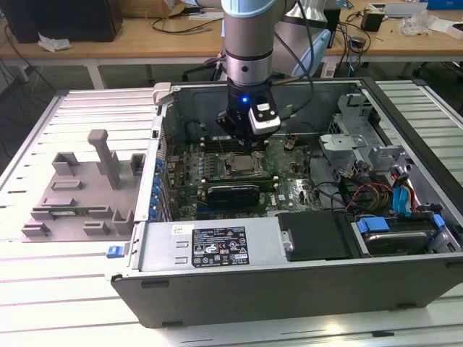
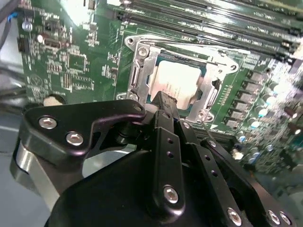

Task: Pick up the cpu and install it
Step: 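Close the cpu cover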

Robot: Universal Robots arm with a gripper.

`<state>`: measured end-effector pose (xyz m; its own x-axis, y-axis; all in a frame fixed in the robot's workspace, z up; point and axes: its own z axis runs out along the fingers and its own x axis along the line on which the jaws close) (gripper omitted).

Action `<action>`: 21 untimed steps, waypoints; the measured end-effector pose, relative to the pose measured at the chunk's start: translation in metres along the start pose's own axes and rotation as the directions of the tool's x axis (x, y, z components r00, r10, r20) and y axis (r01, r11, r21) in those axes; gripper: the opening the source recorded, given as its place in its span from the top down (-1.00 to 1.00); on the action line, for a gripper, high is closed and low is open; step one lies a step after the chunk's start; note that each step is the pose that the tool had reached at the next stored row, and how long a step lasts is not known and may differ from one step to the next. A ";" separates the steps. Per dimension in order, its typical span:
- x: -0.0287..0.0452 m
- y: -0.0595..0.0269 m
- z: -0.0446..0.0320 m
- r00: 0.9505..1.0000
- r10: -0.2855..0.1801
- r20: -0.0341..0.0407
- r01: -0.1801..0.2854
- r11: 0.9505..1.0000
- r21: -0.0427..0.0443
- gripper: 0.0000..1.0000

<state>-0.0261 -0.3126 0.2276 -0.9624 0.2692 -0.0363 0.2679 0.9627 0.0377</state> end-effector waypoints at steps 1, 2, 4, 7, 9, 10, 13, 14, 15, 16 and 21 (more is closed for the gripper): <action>0.0000 0.0000 0.0000 1.000 -0.022 -0.001 0.022 1.000 -0.001 0.79; 0.0000 0.0000 0.0000 0.999 -0.042 -0.002 0.042 0.999 -0.002 0.79; 0.0000 0.0000 0.0001 0.996 -0.084 -0.003 0.084 0.996 -0.003 0.79; 0.0000 0.0000 0.0001 0.990 -0.144 -0.005 0.144 0.990 -0.005 0.79; 0.0000 0.0000 0.0001 0.988 -0.152 -0.005 0.152 0.988 -0.006 0.79; 0.0002 -0.0001 0.0001 0.988 -0.152 -0.005 0.152 0.988 -0.006 0.79; 0.0019 -0.0033 0.0002 0.988 -0.152 -0.005 0.152 0.988 -0.006 0.79; 0.0027 -0.0061 0.0002 0.988 -0.152 -0.005 0.152 0.988 -0.006 0.79; 0.0033 -0.0088 0.0002 0.988 -0.152 -0.005 0.152 0.988 -0.006 0.79; 0.0037 -0.0108 0.0002 0.988 -0.152 -0.005 0.152 0.988 -0.006 0.79; 0.0129 -0.0158 0.0018 0.988 -0.152 -0.005 0.152 0.988 -0.006 0.79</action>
<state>-0.0427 -0.3242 0.2248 -0.9922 0.1196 -0.0363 0.1182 0.9923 0.0375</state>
